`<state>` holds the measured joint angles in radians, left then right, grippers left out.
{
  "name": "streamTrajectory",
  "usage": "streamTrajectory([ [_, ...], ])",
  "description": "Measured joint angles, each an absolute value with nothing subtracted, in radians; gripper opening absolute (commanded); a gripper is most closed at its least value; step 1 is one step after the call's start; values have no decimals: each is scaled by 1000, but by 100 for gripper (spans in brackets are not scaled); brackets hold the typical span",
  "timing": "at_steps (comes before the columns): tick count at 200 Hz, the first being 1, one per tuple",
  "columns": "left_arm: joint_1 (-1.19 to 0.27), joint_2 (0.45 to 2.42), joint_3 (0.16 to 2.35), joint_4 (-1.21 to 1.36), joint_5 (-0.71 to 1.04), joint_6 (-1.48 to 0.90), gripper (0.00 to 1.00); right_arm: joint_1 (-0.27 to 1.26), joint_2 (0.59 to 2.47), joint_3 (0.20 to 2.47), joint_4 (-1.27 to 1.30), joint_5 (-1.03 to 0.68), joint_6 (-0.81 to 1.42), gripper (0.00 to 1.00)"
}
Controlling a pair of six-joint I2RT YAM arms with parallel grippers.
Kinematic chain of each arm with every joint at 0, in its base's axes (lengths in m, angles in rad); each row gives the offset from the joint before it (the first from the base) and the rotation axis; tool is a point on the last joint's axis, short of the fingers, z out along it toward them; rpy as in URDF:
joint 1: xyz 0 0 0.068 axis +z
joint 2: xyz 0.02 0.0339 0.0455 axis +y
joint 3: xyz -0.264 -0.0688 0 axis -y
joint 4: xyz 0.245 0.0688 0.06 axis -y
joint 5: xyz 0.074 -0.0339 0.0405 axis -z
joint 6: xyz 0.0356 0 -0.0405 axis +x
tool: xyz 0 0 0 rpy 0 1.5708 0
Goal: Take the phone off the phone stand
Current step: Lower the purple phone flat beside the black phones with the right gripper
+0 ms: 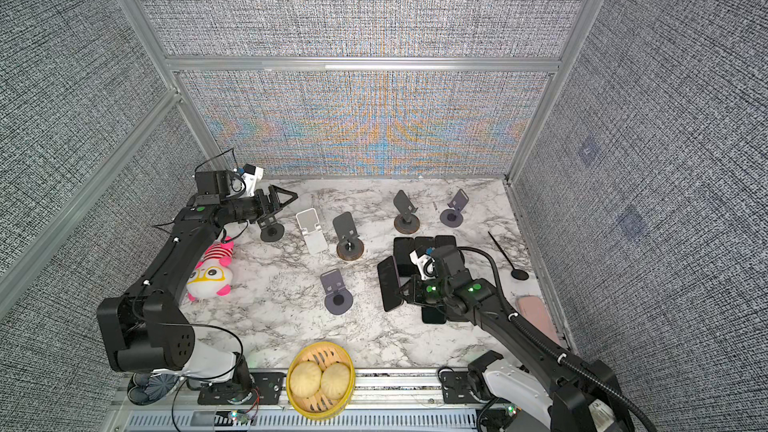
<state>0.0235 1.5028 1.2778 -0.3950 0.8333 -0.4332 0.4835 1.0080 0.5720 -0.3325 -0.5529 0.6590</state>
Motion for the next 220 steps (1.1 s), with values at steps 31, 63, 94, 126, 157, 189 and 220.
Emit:
streamTrajectory([
  [31,25,1504,1278,-395,834,-433,99,483,966,486,-309,-549,706,0],
  [63,27,1507,1278,-395,834,-430,98,470,940,434,-294,-544,730,0],
  [94,27,1508,1278,-395,837,-430,98,442,925,404,-279,-537,738,0],
  [126,27,1508,1278,-394,839,-430,98,413,923,383,-276,-535,747,0],
  [157,27,1509,1277,-393,840,-430,98,393,929,360,-254,-537,756,0],
  [189,27,1509,1277,-392,841,-430,98,371,935,340,-223,-547,760,0],
  [220,27,1509,1277,-391,841,-430,98,345,953,322,-188,-562,759,0],
])
